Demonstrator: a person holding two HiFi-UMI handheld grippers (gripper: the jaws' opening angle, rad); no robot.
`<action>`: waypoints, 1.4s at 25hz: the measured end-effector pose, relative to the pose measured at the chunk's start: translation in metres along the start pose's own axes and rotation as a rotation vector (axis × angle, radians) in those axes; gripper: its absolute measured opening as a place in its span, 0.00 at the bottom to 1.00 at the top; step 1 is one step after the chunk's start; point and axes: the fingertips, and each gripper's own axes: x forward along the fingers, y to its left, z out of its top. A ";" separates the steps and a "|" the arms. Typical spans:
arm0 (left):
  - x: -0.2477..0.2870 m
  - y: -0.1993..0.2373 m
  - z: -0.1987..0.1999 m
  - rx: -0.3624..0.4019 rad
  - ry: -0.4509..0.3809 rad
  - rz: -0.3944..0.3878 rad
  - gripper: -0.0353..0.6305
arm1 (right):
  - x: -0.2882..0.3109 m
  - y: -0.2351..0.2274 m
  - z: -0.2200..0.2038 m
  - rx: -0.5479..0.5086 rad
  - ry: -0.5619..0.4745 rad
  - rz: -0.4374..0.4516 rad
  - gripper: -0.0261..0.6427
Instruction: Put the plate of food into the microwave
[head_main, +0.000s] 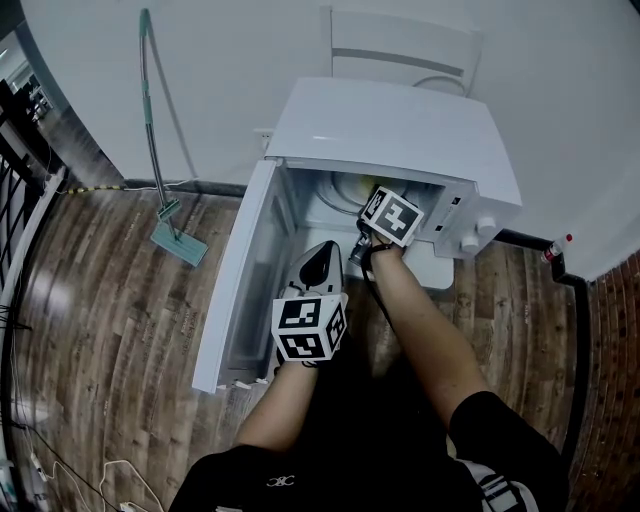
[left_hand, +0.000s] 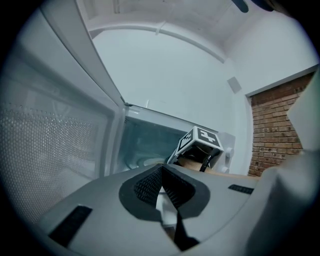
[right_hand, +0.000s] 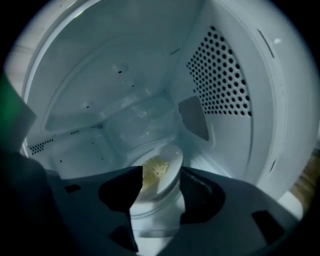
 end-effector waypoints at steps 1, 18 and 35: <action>0.000 -0.001 -0.001 0.001 0.002 -0.002 0.05 | 0.000 0.001 0.000 -0.027 -0.004 -0.011 0.38; 0.004 0.000 0.002 0.017 0.005 0.001 0.05 | -0.038 0.028 0.020 -0.243 -0.187 0.102 0.06; 0.029 -0.052 0.045 -0.003 0.032 -0.076 0.05 | -0.174 0.028 0.061 -0.279 -0.256 0.383 0.06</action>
